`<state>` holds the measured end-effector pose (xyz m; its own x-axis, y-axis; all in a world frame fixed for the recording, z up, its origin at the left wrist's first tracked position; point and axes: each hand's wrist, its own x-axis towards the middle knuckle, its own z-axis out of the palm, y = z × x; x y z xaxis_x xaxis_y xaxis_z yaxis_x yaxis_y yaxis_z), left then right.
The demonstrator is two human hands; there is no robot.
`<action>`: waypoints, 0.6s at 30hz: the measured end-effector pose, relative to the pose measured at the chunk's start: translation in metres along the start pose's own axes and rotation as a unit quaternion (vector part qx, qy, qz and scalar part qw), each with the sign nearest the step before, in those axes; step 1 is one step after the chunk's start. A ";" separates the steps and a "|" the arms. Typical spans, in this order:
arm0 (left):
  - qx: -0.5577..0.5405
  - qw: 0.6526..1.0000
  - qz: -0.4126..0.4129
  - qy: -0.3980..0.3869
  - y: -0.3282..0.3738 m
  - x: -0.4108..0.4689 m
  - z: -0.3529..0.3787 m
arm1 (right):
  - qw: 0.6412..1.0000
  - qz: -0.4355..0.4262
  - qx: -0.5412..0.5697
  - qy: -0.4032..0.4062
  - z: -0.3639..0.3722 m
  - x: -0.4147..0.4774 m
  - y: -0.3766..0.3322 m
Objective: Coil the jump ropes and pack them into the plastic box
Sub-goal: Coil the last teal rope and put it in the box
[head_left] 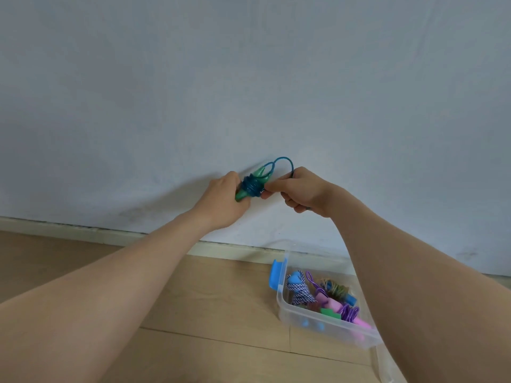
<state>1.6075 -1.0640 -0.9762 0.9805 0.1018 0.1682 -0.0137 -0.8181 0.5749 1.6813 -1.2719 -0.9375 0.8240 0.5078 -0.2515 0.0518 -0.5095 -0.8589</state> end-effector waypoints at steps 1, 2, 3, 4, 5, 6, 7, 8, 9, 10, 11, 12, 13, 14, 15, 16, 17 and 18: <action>0.001 1.000 -0.013 -0.013 0.003 -0.001 0.000 | 1.000 0.005 -0.006 -0.008 0.001 -0.001 -0.001; -0.007 0.999 -0.025 -0.027 0.004 -0.002 0.001 | 1.000 0.011 -0.011 -0.016 0.002 -0.001 -0.003; -0.021 0.998 -0.036 -0.045 0.006 -0.003 0.002 | 1.000 0.015 -0.015 -0.022 0.005 -0.002 -0.004; -0.041 0.996 -0.040 -0.064 0.007 -0.004 0.003 | 0.999 0.017 -0.016 -0.026 0.007 -0.003 -0.005; -0.063 0.994 -0.039 -0.082 0.008 -0.005 0.003 | 0.999 0.016 -0.016 -0.028 0.009 -0.003 -0.006; -0.081 0.992 -0.034 -0.093 0.009 -0.005 0.003 | 0.999 0.015 -0.016 -0.029 0.010 -0.003 -0.007; -0.096 0.990 -0.030 -0.097 0.010 -0.006 0.002 | 0.999 0.015 -0.017 -0.031 0.010 -0.002 -0.008; -0.115 0.988 -0.030 -0.095 0.010 -0.006 0.000 | 0.999 0.018 -0.016 -0.037 0.010 -0.002 -0.008; -0.139 0.985 -0.037 -0.091 0.010 -0.006 -0.001 | 0.999 0.025 -0.012 -0.046 0.009 -0.001 -0.008; -0.173 0.980 -0.049 -0.090 0.010 -0.005 -0.002 | 0.998 0.034 -0.005 -0.059 0.009 -0.001 -0.008; -0.209 0.972 -0.064 -0.091 0.010 -0.004 -0.003 | 0.996 0.046 0.006 -0.073 0.008 -0.001 -0.007; -0.241 0.963 -0.077 -0.090 0.010 -0.003 -0.004 | 0.994 0.059 0.018 -0.088 0.008 -0.001 -0.006; -0.261 0.958 -0.087 -0.086 0.010 -0.002 -0.005 | 0.992 0.072 0.028 -0.102 0.007 -0.001 -0.004; -0.271 0.954 -0.095 -0.083 0.010 -0.001 -0.006 | 0.989 0.084 0.036 -0.114 0.007 -0.001 -0.002; -0.280 0.951 -0.104 -0.086 0.009 0.000 -0.006 | 0.987 0.093 0.041 -0.123 0.007 -0.001 -0.001; -0.295 0.944 -0.114 -0.093 0.009 0.000 -0.008 | 0.986 0.098 0.042 -0.130 0.007 -0.001 0.000; -0.321 0.934 -0.124 -0.099 0.009 0.001 -0.008 | 0.985 0.102 0.040 -0.135 0.007 -0.001 0.000; -0.354 0.921 -0.131 -0.100 0.010 0.001 -0.009 | 0.984 0.104 0.033 -0.139 0.007 -0.002 0.001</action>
<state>1.6070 -1.0668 -0.9626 0.9837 0.0792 -0.1617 0.1746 -0.2000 0.9641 1.6761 -1.2686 -0.9407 0.6254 0.5733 -0.5293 -0.1463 -0.5802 -0.8012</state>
